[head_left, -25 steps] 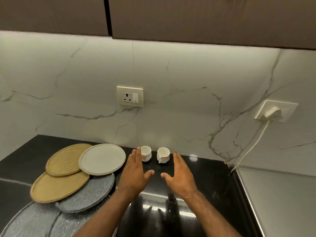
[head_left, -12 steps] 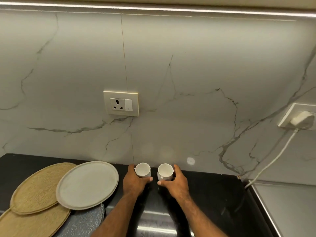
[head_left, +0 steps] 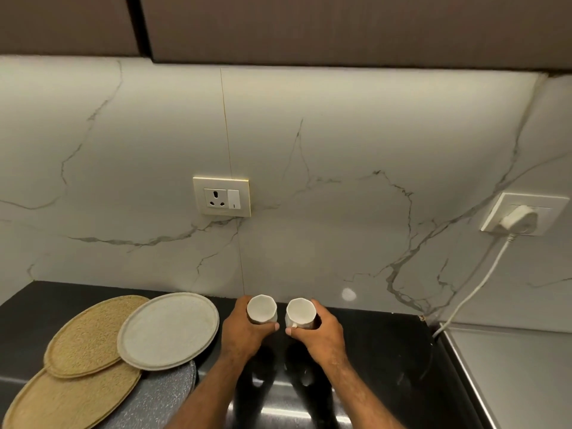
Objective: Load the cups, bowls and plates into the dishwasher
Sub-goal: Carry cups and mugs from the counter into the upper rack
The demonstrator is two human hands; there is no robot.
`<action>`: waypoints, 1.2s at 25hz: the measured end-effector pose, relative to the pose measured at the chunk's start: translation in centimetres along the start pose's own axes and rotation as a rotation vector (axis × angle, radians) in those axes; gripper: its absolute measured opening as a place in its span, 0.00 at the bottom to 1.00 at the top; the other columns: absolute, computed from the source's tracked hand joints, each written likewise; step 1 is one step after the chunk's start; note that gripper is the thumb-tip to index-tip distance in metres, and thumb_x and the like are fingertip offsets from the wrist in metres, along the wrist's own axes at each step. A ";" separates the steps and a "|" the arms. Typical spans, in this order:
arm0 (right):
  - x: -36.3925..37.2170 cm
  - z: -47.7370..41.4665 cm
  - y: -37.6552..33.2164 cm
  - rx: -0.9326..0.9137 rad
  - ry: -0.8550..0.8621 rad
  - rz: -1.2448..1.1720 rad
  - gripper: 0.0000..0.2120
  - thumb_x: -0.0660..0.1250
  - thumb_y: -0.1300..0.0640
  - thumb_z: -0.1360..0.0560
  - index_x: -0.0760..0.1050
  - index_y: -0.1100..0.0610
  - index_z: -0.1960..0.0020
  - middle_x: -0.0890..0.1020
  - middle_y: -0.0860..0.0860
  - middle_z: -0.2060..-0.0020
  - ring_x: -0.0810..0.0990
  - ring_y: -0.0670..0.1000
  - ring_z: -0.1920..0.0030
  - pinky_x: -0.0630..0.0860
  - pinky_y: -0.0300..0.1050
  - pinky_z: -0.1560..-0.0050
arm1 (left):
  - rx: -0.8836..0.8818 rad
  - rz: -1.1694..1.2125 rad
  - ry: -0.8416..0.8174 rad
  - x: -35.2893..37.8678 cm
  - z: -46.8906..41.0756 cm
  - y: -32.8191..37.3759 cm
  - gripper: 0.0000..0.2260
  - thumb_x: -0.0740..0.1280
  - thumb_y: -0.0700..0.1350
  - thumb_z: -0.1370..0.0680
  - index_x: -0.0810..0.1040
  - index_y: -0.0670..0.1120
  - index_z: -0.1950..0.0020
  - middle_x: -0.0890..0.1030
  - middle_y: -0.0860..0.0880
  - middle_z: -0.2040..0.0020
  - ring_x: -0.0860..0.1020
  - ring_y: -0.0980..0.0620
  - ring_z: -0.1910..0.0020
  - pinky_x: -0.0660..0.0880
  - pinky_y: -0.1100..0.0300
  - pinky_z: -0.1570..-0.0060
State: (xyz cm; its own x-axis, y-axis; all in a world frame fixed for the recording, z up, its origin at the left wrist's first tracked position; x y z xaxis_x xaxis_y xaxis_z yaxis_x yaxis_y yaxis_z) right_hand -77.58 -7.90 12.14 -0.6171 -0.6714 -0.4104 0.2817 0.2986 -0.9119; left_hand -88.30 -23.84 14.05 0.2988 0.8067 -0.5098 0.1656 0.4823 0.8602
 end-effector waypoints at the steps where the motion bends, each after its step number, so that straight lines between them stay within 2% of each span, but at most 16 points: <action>1: -0.8 1.0 -0.7 -0.021 -0.004 -0.005 0.34 0.85 0.46 0.42 0.77 0.45 0.39 0.83 0.40 0.48 0.81 0.43 0.44 0.80 0.44 0.42 | 0.014 0.003 -0.001 -0.7 1.2 1.0 0.30 0.84 0.50 0.36 0.72 0.54 0.40 0.79 0.57 0.50 0.78 0.55 0.51 0.71 0.63 0.56; 2: -1.8 2.2 -1.4 -0.049 -0.008 -0.017 0.35 0.85 0.45 0.42 0.77 0.45 0.37 0.83 0.40 0.47 0.80 0.44 0.43 0.80 0.45 0.41 | 0.023 0.013 -0.002 -1.5 2.6 2.0 0.31 0.84 0.50 0.36 0.71 0.54 0.40 0.79 0.58 0.50 0.77 0.57 0.52 0.70 0.66 0.57; 6: -7.2 8.8 -5.2 -0.189 -0.017 -0.036 0.32 0.84 0.45 0.39 0.76 0.44 0.39 0.83 0.39 0.48 0.80 0.43 0.44 0.79 0.39 0.45 | 0.072 0.029 0.011 -4.7 10.3 6.3 0.33 0.85 0.49 0.37 0.72 0.51 0.39 0.79 0.57 0.49 0.76 0.60 0.51 0.70 0.68 0.57; 9: -12.1 14.9 -7.5 -0.281 -0.044 -0.029 0.29 0.82 0.42 0.38 0.76 0.44 0.40 0.83 0.40 0.48 0.81 0.43 0.45 0.80 0.41 0.45 | 0.118 0.044 0.042 -6.9 17.4 9.4 0.34 0.86 0.49 0.38 0.71 0.52 0.40 0.78 0.59 0.50 0.77 0.63 0.51 0.71 0.69 0.56; 12: -15.6 19.0 -9.3 -0.359 -0.056 -0.063 0.29 0.81 0.41 0.38 0.76 0.46 0.40 0.83 0.43 0.49 0.81 0.45 0.46 0.81 0.43 0.45 | 0.170 0.053 0.058 -8.8 22.5 12.1 0.34 0.86 0.49 0.38 0.71 0.51 0.40 0.79 0.57 0.49 0.78 0.59 0.51 0.72 0.70 0.58; 16: -19.7 25.8 -10.9 -0.432 -0.037 -0.071 0.30 0.83 0.44 0.37 0.76 0.47 0.40 0.82 0.42 0.49 0.80 0.44 0.48 0.78 0.36 0.48 | 0.240 0.042 0.074 -10.2 30.2 15.2 0.34 0.86 0.49 0.38 0.71 0.50 0.39 0.79 0.54 0.48 0.80 0.55 0.51 0.72 0.69 0.59; 19: -22.2 30.0 -11.7 -0.462 -0.056 -0.088 0.27 0.83 0.48 0.37 0.77 0.48 0.41 0.82 0.42 0.51 0.80 0.44 0.50 0.76 0.33 0.52 | 0.283 0.059 0.071 -10.9 34.7 17.2 0.34 0.85 0.50 0.37 0.71 0.50 0.38 0.80 0.52 0.48 0.80 0.53 0.51 0.73 0.65 0.59; 23: -24.8 34.9 -12.3 -0.478 -0.066 -0.088 0.27 0.83 0.48 0.35 0.76 0.47 0.40 0.82 0.42 0.49 0.81 0.45 0.47 0.78 0.35 0.49 | 0.325 0.015 0.066 -11.9 40.2 19.2 0.33 0.84 0.51 0.35 0.70 0.49 0.36 0.78 0.53 0.48 0.78 0.56 0.54 0.71 0.68 0.61; 27: -27.0 40.3 -12.1 -0.462 -0.060 -0.088 0.29 0.82 0.48 0.34 0.75 0.48 0.37 0.82 0.43 0.46 0.80 0.44 0.45 0.78 0.38 0.46 | 0.366 0.034 0.050 -12.5 45.4 19.8 0.35 0.84 0.52 0.35 0.69 0.50 0.35 0.78 0.53 0.45 0.78 0.57 0.51 0.74 0.64 0.56; 30: -28.7 45.2 -10.8 -0.395 -0.060 -0.108 0.30 0.82 0.52 0.33 0.73 0.47 0.36 0.80 0.39 0.46 0.79 0.39 0.46 0.75 0.31 0.49 | 0.377 0.044 0.023 -12.2 49.9 19.7 0.35 0.84 0.52 0.36 0.69 0.51 0.37 0.78 0.55 0.45 0.77 0.60 0.50 0.77 0.60 0.51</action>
State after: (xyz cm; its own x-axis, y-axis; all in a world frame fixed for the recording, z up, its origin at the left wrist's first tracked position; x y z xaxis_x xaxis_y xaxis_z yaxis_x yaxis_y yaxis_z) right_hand -29.70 -22.57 33.96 -0.5801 -0.7481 -0.3221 -0.0935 0.4539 -0.8861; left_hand -41.75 -41.25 37.79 0.2932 0.8333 -0.4687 0.4882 0.2910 0.8228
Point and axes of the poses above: each hand's wrist, its own z-axis away from the middle knuckle, its own x-axis out of the palm, y = z × x, the point moved 2 cm from there along -z, towards the middle knuckle
